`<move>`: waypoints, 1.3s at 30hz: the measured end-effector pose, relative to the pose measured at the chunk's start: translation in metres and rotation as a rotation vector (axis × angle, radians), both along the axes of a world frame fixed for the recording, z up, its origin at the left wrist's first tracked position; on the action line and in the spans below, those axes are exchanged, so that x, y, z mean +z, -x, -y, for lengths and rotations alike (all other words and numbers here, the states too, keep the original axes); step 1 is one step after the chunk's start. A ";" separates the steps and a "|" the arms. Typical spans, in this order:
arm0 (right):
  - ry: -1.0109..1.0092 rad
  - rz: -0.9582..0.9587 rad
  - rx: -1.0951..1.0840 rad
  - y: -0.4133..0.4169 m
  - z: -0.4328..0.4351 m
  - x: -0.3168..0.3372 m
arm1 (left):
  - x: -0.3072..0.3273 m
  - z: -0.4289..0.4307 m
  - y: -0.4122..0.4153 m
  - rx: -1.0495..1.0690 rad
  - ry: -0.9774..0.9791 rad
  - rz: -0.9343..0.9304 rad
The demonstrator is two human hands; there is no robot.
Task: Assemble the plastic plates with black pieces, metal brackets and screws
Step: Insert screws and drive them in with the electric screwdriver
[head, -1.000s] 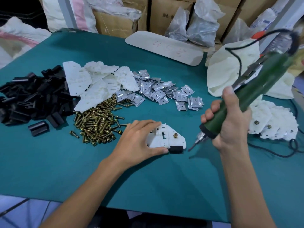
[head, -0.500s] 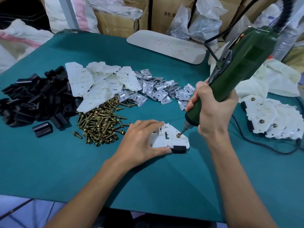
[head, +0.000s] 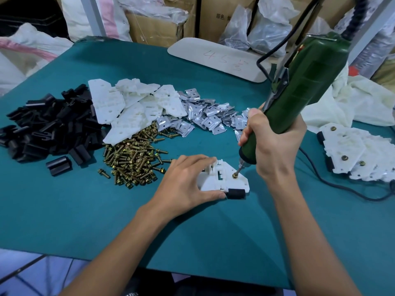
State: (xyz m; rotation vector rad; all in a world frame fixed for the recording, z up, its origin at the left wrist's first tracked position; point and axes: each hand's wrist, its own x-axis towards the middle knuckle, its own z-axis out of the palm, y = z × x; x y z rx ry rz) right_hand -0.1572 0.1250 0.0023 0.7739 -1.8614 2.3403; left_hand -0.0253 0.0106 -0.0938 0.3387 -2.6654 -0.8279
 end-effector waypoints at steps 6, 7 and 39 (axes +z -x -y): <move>-0.018 -0.016 0.002 -0.004 0.001 -0.001 | 0.000 0.000 -0.001 -0.001 -0.003 -0.006; -0.015 -0.012 -0.001 -0.004 0.001 -0.002 | 0.001 0.000 -0.001 0.000 -0.002 -0.005; 0.161 0.024 -0.004 0.007 -0.021 0.030 | 0.044 0.008 0.013 -0.214 -0.076 0.299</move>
